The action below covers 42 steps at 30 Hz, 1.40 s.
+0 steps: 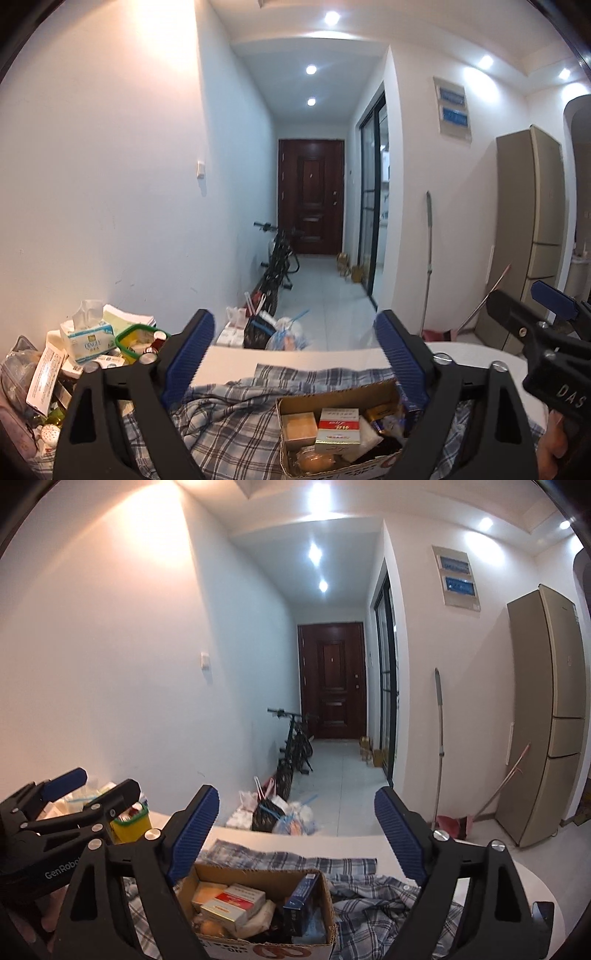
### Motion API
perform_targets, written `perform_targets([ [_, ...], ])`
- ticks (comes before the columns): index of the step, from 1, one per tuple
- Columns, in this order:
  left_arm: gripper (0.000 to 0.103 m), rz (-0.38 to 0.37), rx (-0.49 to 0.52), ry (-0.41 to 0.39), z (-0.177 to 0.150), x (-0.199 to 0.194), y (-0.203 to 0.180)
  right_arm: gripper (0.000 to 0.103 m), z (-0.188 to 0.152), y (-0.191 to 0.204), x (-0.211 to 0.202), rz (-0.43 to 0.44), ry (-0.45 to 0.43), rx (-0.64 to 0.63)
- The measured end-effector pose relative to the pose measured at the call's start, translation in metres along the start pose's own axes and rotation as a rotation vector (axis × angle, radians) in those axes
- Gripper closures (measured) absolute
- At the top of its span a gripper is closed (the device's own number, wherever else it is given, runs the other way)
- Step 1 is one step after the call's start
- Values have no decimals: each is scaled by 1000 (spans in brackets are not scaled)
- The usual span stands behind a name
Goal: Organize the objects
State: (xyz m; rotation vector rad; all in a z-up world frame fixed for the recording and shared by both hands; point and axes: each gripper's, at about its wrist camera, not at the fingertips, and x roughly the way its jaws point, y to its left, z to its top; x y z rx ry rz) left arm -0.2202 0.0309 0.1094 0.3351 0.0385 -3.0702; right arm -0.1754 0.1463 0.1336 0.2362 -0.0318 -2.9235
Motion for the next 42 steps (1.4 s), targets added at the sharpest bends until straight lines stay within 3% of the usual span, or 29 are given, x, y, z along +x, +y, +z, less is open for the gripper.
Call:
perform_targets([
  [3, 0, -2, -11, -56, 6, -18, 2, 16, 4, 6, -13, 10, -37, -6],
  [11, 0, 7, 9, -180, 15, -67, 4, 5, 9, 15, -46, 42, -111, 6],
  [17, 0, -23, -39, -146, 21, -93, 6, 3, 13, 21, -72, 73, -208, -20],
  [21, 0, -10, -34, -215, 23, -117, 9, 0, 14, 25, -91, 79, -258, -14],
  [30, 0, 89, 11, -406, 14, -168, 4, 0, 18, 31, -101, 61, -251, 0],
  [42, 0, 54, 11, -426, 14, -187, 6, 0, 20, 27, -109, 88, -264, 14],
])
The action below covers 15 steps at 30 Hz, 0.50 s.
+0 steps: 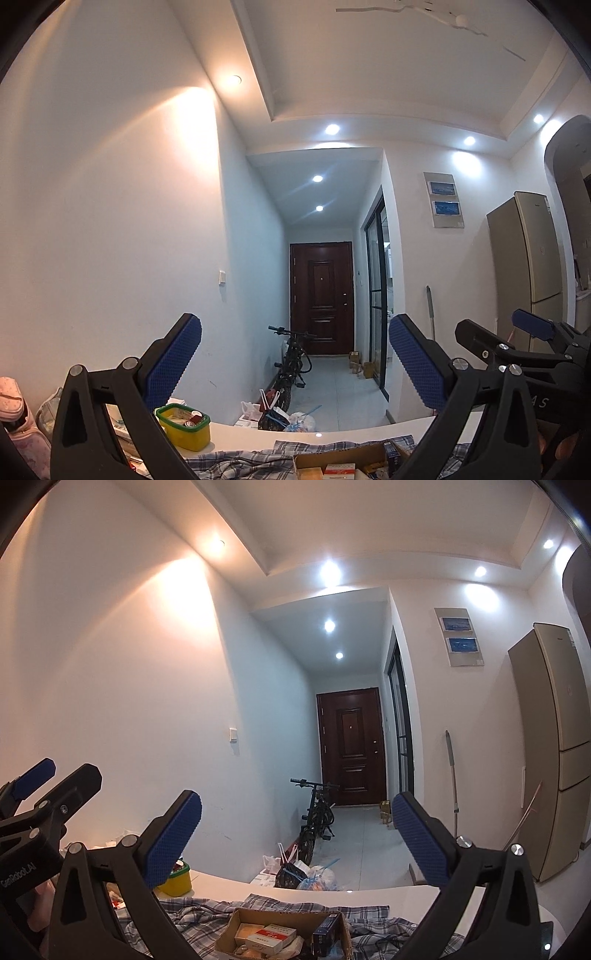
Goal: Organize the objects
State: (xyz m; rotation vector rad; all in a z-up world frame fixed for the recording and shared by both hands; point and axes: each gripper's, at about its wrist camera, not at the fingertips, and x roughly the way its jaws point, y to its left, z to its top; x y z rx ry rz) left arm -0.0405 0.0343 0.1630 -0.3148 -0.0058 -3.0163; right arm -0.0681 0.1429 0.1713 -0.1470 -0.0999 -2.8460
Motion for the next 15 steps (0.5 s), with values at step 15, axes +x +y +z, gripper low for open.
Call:
perform_targets([
  [15, 0, -24, -60, -11, 9, -4, 12, 0, 4, 0, -11, 74, -17, 20],
])
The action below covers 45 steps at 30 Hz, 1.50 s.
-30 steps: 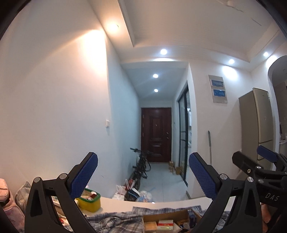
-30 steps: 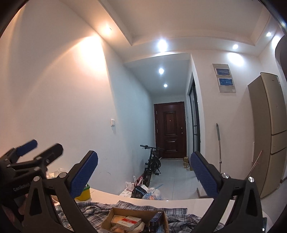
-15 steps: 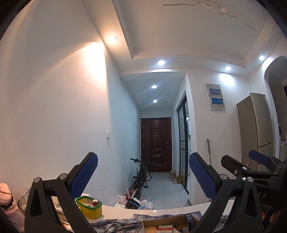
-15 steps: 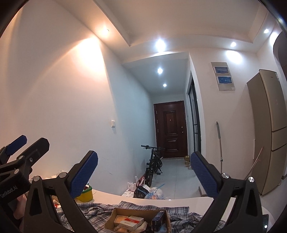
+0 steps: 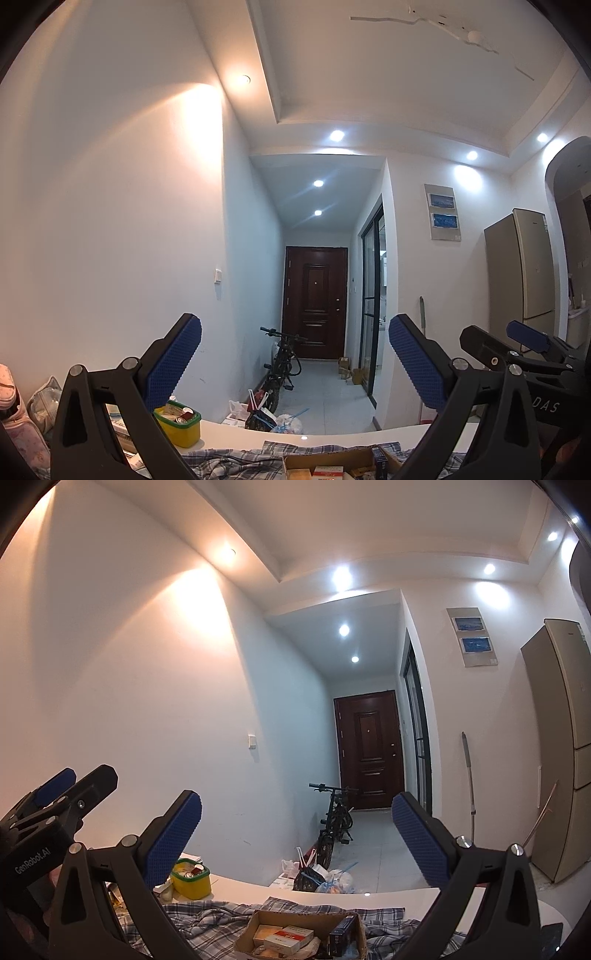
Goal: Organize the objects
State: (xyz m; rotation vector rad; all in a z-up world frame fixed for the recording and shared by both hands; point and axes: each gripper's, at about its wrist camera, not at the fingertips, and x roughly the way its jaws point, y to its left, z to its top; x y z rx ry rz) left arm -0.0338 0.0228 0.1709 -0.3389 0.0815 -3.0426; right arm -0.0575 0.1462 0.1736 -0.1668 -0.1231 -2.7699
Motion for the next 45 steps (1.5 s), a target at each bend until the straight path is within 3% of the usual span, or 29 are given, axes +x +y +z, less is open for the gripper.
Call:
perform_targets([
  [12, 0, -13, -55, 6, 1, -1, 3, 0, 6, -5, -5, 15, -13, 9],
  [18, 0, -41, -130, 27, 8, 2, 13, 0, 6, -4, -6, 9, -14, 1],
  [25, 0, -138, -29, 91, 20, -4, 1, 0, 12, 10, -8, 1, 2, -43],
  [34, 0, -63, 31, -10, 31, -66, 8, 0, 21, 19, -51, -14, 16, -47],
  [45, 0, -85, 79, 35, 5, -112, 16, 0, -1, 25, -102, -31, 80, -5],
])
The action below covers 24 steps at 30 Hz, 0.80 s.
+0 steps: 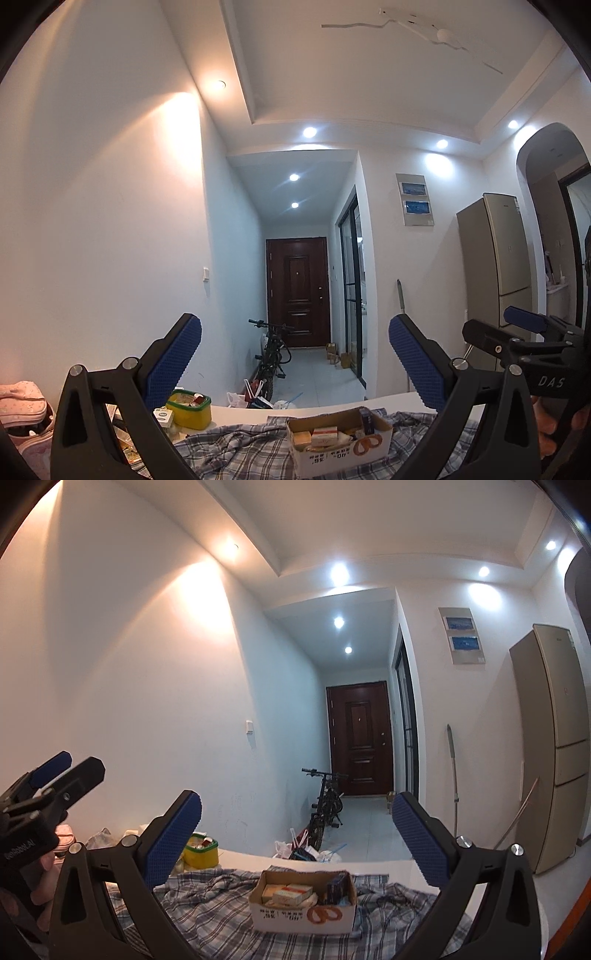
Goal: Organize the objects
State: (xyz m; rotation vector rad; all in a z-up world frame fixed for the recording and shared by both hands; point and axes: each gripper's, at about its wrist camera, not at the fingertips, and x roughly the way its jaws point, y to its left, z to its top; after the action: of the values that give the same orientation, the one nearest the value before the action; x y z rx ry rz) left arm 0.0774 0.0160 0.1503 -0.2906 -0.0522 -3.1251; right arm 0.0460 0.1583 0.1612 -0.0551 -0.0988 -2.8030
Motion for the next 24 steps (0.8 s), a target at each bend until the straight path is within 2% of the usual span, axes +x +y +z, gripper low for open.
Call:
perform_targets([
  [5, 0, 27, 30, -27, -17, -18, 2, 0, -12, -2, -8, -30, 5, 20],
  [10, 0, 31, -13, -45, -34, -24, 11, 0, -22, 2, -14, -75, -24, -6],
  [13, 0, -7, 7, -54, -46, -23, 11, 0, -29, 3, -16, -79, -42, 4],
  [16, 0, -14, 22, -25, -55, -13, 10, 0, -39, -2, -15, -105, -53, 27],
  [21, 0, 3, -51, -24, -70, -10, 18, 0, -51, -9, -15, -142, -91, 14],
  [24, 0, -27, -78, -13, -80, -10, 22, 0, -59, -14, -16, -173, -102, 25],
])
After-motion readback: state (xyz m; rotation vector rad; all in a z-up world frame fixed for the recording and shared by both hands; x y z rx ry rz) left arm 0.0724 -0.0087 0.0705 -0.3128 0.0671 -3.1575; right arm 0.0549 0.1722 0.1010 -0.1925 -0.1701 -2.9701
